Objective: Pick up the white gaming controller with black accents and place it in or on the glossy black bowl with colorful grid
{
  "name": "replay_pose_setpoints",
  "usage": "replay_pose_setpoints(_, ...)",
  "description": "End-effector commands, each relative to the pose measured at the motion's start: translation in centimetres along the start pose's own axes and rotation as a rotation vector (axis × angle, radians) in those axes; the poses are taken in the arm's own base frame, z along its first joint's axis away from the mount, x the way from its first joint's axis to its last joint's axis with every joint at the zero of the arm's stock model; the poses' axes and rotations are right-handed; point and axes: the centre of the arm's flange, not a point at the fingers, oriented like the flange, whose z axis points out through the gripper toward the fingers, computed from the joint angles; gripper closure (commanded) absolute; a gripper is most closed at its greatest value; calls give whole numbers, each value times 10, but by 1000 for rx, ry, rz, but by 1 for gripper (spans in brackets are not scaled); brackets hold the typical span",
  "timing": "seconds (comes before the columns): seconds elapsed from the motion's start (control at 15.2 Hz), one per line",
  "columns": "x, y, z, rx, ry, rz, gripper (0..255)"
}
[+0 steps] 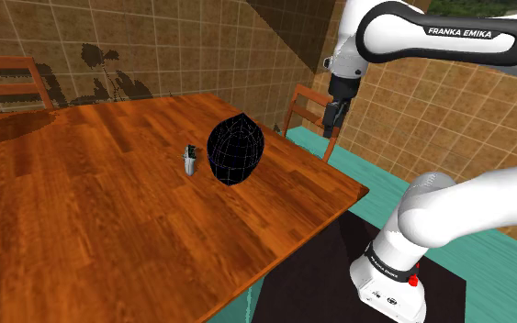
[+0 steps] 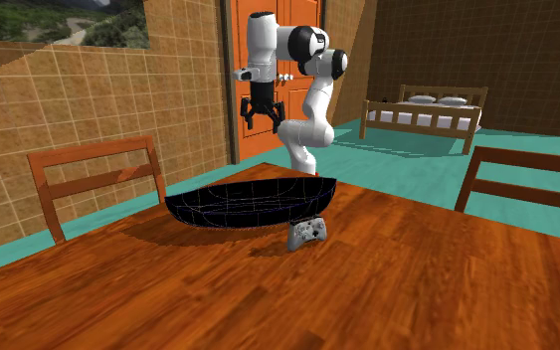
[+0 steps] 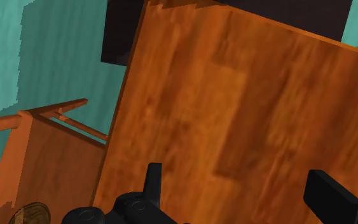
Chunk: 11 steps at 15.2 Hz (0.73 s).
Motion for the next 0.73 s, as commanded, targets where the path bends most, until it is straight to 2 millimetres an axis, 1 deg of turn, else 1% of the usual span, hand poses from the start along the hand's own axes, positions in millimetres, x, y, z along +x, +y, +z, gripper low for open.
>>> replay_pose_setpoints(0.0,0,0,0,0,0,0,0)
replay_pose_setpoints(0.66,91,-74,28,33,72,6,0)
